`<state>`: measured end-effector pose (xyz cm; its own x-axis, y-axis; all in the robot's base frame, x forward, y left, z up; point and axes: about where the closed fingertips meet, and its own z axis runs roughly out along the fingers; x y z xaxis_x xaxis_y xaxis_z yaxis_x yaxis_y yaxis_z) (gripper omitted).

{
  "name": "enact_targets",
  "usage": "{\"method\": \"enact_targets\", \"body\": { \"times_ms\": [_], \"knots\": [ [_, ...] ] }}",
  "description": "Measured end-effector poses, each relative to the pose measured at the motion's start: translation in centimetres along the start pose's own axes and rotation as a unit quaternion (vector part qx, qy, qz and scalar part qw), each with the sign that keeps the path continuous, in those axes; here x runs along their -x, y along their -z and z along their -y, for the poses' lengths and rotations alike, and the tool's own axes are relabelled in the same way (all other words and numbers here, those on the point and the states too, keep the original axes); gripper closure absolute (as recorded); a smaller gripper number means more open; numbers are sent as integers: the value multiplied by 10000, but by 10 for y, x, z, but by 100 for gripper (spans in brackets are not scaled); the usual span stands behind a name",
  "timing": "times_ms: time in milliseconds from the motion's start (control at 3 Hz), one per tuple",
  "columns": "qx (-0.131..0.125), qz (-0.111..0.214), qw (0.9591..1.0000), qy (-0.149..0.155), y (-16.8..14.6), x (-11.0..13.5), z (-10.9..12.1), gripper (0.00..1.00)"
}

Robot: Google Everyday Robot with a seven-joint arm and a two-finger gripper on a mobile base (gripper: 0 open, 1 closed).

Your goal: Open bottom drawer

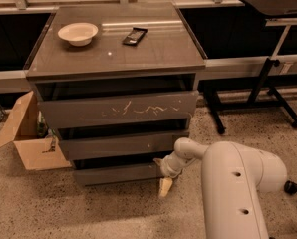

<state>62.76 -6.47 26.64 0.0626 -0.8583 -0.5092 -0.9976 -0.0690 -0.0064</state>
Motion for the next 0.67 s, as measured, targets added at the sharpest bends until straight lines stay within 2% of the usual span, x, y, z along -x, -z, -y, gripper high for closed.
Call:
{"method": "enact_targets", "body": {
  "times_ms": [333, 667],
  "knots": [
    [-1, 0, 10000, 0, 0, 0, 0, 0],
    [-136, -8, 9999, 44, -20, -4, 14, 0]
  ]
}}
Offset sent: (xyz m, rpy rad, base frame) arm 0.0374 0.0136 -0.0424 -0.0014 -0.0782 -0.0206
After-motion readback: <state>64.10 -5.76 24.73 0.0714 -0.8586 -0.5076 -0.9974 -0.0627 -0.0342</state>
